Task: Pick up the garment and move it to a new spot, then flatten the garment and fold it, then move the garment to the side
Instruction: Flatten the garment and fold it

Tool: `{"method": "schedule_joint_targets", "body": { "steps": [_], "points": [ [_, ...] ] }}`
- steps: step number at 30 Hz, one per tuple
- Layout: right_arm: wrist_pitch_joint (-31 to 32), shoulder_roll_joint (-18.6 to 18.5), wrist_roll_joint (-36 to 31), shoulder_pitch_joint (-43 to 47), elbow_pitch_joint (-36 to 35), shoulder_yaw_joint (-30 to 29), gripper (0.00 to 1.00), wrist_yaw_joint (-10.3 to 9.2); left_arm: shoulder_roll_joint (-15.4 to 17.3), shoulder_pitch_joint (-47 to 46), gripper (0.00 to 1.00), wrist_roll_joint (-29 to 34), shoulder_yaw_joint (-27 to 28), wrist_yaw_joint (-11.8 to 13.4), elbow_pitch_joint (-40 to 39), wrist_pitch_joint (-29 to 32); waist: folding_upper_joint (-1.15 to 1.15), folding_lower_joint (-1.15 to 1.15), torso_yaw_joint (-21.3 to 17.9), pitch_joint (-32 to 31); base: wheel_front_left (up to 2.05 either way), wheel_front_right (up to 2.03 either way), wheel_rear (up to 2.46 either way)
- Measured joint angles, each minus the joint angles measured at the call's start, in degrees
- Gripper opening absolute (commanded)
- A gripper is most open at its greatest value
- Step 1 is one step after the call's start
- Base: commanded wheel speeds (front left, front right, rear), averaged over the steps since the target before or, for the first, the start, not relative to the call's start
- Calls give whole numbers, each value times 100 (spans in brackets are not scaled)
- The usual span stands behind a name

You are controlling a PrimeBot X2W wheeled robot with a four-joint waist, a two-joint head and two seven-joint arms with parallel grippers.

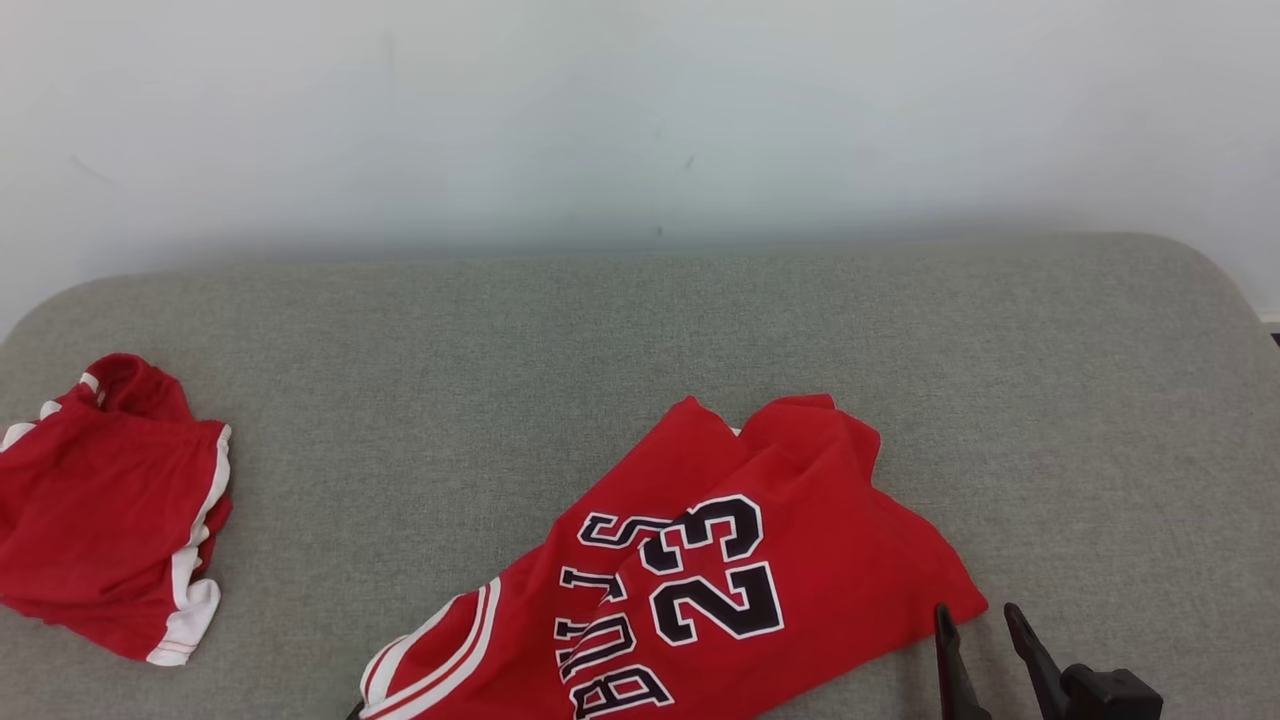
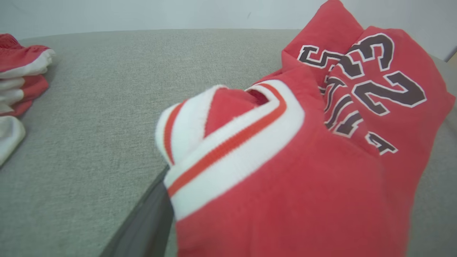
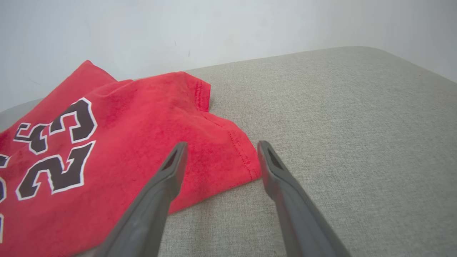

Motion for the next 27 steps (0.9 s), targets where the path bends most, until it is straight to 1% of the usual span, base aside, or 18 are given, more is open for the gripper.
{"method": "schedule_joint_targets", "body": {
  "steps": [6,10,14,18,20,22,27],
  "points": [
    [0,0,-1,1,49,94,100,0,121,124,100,213,201,1,172,0,0,0,41,-59,0,0,0],
    [0,0,-126,-125,56,235,100,0,97,195,100,278,349,-26,126,0,0,0,83,-58,0,0,0],
    [-1,0,-474,-544,428,489,100,0,8,209,100,371,419,-49,93,0,0,1,112,-16,0,0,0],
    [0,-65,-778,-1176,1200,721,100,0,-101,176,100,433,436,-97,64,0,0,1,164,29,0,0,0],
    [9,-126,-832,-1527,1755,793,100,0,-146,149,100,464,459,-101,55,0,0,1,200,49,0,0,0],
    [158,-174,-892,-1823,2341,925,100,0,-182,115,100,487,471,-108,56,0,0,1,242,61,0,0,0],
    [424,-163,-904,-2424,3336,1174,100,0,-276,64,100,525,515,-149,60,0,0,1,350,86,0,0,0]
  ]
}}
